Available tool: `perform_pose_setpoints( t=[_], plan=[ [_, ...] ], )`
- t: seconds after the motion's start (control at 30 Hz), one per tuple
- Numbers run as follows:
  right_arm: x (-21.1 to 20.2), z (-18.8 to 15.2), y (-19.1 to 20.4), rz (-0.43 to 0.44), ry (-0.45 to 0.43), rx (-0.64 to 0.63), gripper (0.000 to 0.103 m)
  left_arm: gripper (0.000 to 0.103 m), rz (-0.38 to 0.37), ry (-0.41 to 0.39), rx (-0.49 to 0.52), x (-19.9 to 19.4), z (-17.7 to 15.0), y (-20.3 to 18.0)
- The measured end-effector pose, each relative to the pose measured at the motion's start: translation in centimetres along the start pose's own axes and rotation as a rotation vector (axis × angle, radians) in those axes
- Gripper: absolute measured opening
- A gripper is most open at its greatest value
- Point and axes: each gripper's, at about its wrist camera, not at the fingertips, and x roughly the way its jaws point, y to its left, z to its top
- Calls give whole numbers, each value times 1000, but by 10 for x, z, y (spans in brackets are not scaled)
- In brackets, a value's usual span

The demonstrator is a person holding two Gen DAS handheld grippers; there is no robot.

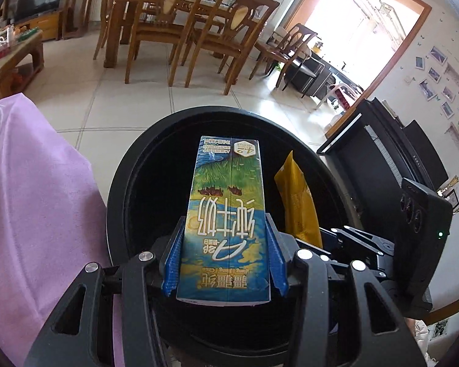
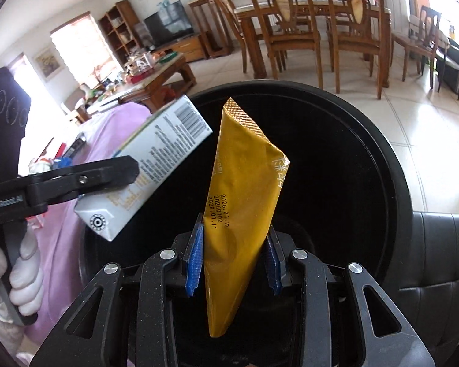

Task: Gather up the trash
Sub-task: 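Carry both items over the black bin and open both tools to drop them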

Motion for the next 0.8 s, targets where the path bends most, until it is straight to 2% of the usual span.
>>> perform_pose_setpoints(
  t=[0.2, 0.27, 0.37, 0.57, 0.7, 0.8],
  plan=[
    [9, 4, 1, -17, 7, -17, 36, 47, 22, 25, 15, -4, -9, -5],
    [10, 4, 3, -24, 6, -20, 42, 49, 28, 25, 17, -6, -13, -4],
    [11, 5, 5, -33, 4, -24, 44, 49, 33, 26, 17, -7, -15, -3],
    [10, 2, 10, -58, -3, -27, 53, 49, 35, 21, 33, -20, -22, -4],
    [6, 1, 17, -77, -10, -41, 61, 64, 23, -23, 31, -43, -30, -2],
    [2, 1, 22, -88, -22, -35, 68, 69, 15, -74, 43, -68, -39, -1]
  ],
)
